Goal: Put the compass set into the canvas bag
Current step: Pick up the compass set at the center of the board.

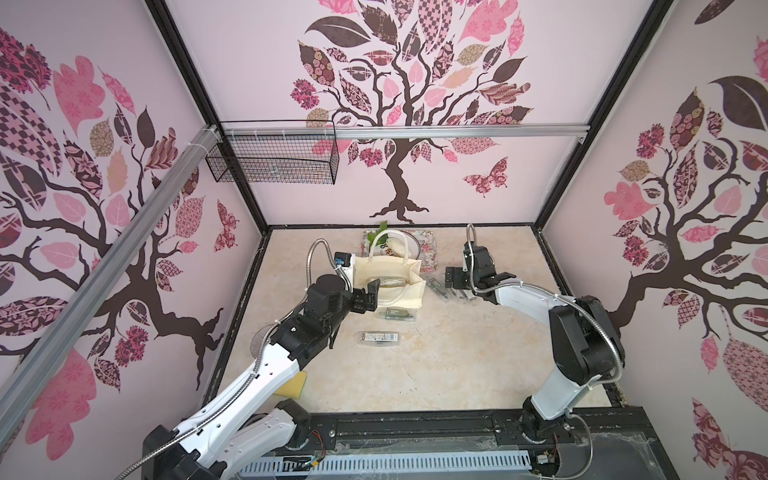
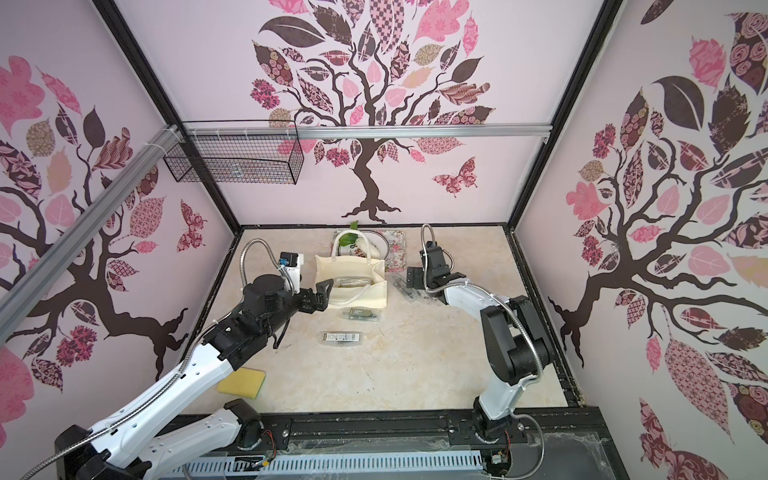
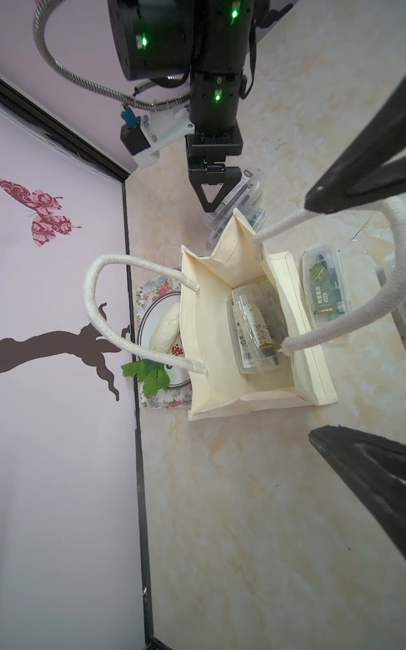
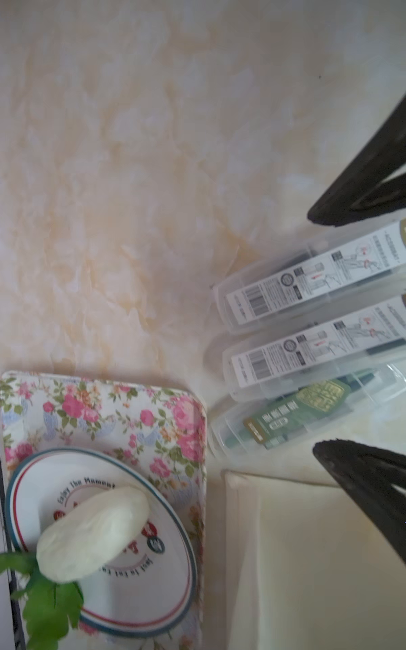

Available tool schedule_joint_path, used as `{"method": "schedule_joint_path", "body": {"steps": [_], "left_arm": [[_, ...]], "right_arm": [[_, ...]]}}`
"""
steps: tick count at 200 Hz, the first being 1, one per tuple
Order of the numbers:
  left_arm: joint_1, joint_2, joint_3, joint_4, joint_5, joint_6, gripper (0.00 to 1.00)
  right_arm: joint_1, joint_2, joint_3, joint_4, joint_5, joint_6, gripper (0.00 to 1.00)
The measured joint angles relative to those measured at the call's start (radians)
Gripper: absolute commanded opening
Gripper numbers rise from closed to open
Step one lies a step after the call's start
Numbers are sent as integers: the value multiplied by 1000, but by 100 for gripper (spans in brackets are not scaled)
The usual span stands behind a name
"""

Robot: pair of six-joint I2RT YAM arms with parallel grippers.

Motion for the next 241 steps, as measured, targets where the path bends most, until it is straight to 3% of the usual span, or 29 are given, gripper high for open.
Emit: {"method": "schedule_joint_path", "body": {"steps": [40, 72, 201, 241], "left_arm": [[-1, -37, -25, -4, 2, -3, 97], [-1, -45, -33, -7, 3, 0, 97], [-2, -34, -43, -15, 7, 3, 97], [-2, -38, -43, -14, 6, 2, 97]], "right_arm": [[-46, 83, 71, -45, 8, -56, 91], [-40, 132, 98, -89, 20, -70, 81], [-39, 229, 168, -251, 100, -90, 77], [-39, 229, 168, -256, 82, -84, 67]]}}
